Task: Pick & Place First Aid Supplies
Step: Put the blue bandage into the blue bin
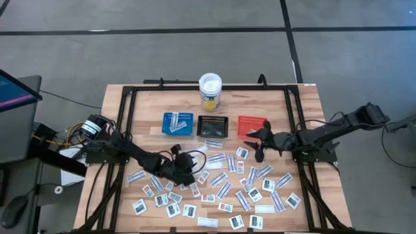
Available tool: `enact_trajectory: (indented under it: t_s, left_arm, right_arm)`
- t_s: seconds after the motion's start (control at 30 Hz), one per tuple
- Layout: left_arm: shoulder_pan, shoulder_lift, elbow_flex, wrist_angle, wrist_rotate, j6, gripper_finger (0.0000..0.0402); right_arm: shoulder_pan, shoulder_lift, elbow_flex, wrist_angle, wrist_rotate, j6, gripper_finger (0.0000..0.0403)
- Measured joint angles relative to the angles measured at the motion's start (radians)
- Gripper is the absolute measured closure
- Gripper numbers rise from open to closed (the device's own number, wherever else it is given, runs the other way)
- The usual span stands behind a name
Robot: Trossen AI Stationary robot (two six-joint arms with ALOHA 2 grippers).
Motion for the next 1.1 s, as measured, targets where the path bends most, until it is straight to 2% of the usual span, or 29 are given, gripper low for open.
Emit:
enact_trajectory:
  t_s: [0.13, 0.27, 0.4, 0.63, 0.83, 0.97, 1.1]
  left_arm:
    - [0.010, 0.000, -0.038, 0.006, 0.036, -0.033, 0.0233]
    - [0.027, 0.000, -0.063, 0.023, 0.049, -0.059, 0.0215]
    - [0.043, 0.000, -0.066, 0.032, 0.056, -0.056, 0.0216]
    - [0.078, 0.010, -0.065, 0.033, 0.151, -0.053, 0.0239]
    - [0.098, 0.061, -0.060, 0.050, 0.195, -0.055, 0.0276]
    - [0.098, 0.059, -0.060, 0.047, 0.206, -0.053, 0.0326]
    - [0.098, 0.006, -0.067, 0.027, 0.224, -0.050, 0.0380]
  right_arm:
    - [0.000, 0.056, 0.000, 0.130, 0.000, -0.046, 0.0228]
    - [-0.003, 0.102, 0.000, 0.171, 0.000, -0.047, 0.0227]
    - [-0.003, 0.138, 0.000, 0.176, 0.001, -0.047, 0.0229]
    - [-0.030, 0.159, 0.000, 0.206, 0.001, -0.046, 0.0229]
    - [-0.040, 0.159, 0.000, 0.206, 0.000, -0.044, 0.0234]
    - [-0.040, 0.159, 0.000, 0.214, 0.000, -0.044, 0.0237]
    - [-0.040, 0.159, 0.000, 0.214, 0.000, -0.044, 0.0239]
